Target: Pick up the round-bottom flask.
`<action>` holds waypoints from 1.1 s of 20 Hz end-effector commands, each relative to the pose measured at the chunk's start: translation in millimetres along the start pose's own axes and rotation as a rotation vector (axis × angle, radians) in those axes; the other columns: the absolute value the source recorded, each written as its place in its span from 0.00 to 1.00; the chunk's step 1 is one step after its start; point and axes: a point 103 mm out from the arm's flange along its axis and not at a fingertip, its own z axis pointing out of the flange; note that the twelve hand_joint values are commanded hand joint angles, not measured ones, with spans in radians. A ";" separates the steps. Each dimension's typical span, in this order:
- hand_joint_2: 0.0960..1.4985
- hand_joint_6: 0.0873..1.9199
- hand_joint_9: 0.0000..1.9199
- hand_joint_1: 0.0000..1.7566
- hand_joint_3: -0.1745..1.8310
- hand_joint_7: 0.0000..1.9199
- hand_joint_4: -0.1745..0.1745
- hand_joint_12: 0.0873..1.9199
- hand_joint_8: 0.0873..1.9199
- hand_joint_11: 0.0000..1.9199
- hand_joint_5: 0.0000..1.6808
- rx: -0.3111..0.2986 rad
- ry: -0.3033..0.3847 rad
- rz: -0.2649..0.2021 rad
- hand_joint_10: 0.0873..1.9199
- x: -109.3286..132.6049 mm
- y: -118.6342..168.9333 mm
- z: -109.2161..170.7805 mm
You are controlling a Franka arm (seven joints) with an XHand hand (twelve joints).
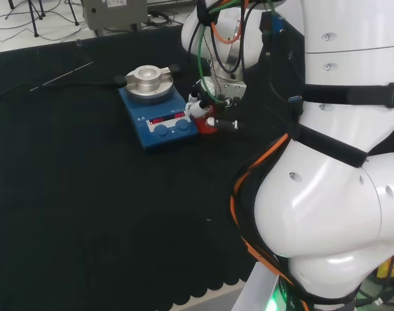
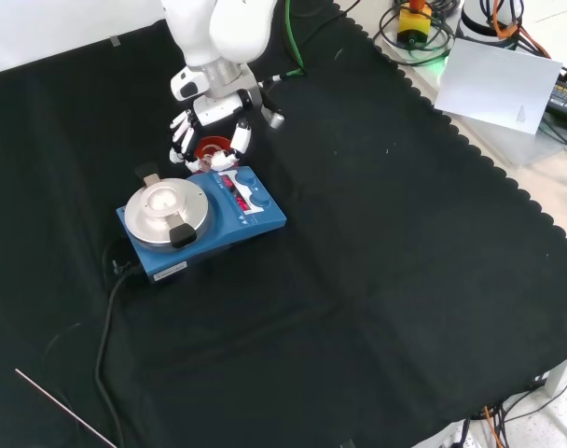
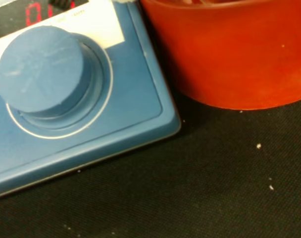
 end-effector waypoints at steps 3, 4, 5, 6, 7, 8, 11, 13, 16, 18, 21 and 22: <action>0.43 0.49 0.34 0.62 0.45 0.25 1.00 0.66 0.26 0.16 0.66 -0.028 0.012 0.009 0.26 -2.7 -2.3 -10.5; 0.42 0.49 0.34 0.62 0.46 0.25 1.00 0.66 0.26 0.16 0.66 -0.032 0.013 0.009 0.26 -3.4 -2.8 -12.2; 0.42 0.49 0.34 0.62 0.46 0.25 1.00 0.66 0.26 0.16 0.66 -0.036 0.017 0.010 0.26 -4.3 -3.3 -14.2; 0.42 0.49 0.34 0.62 0.46 0.25 1.00 0.66 0.26 0.16 0.66 -0.039 0.016 0.010 0.26 -4.7 -3.9 -16.0; 0.42 0.50 0.34 0.62 0.46 0.25 1.00 0.66 0.26 0.17 0.66 -0.043 0.019 0.009 0.26 -5.3 -4.6 -18.2; 0.42 0.50 0.34 0.62 0.46 0.26 0.99 0.66 0.26 0.17 0.66 -0.048 0.022 0.010 0.26 -5.9 -5.4 -20.9; 0.41 0.50 0.35 0.62 0.47 0.26 0.96 0.66 0.27 0.17 0.66 -0.060 0.042 0.015 0.26 -7.8 -8.0 -30.2; 0.41 0.50 0.35 0.62 0.47 0.26 0.95 0.66 0.27 0.17 0.66 -0.069 0.056 0.023 0.26 -10.5 -9.8 -38.0; 0.41 0.50 0.35 0.62 0.47 0.26 0.95 0.66 0.27 0.17 0.66 -0.080 0.067 0.029 0.26 -13.7 -13.2 -48.7; 0.41 0.50 0.35 0.62 0.48 0.26 0.96 0.66 0.27 0.17 0.66 -0.087 0.073 0.034 0.26 -15.1 -16.0 -55.9; 0.41 0.50 0.35 0.62 0.48 0.26 0.96 0.66 0.27 0.17 0.66 -0.098 0.079 0.038 0.26 -14.4 -20.4 -66.3; 0.41 0.50 0.35 0.62 0.48 0.27 0.96 0.66 0.27 0.18 0.66 -0.104 0.080 0.036 0.26 -13.2 -21.8 -69.8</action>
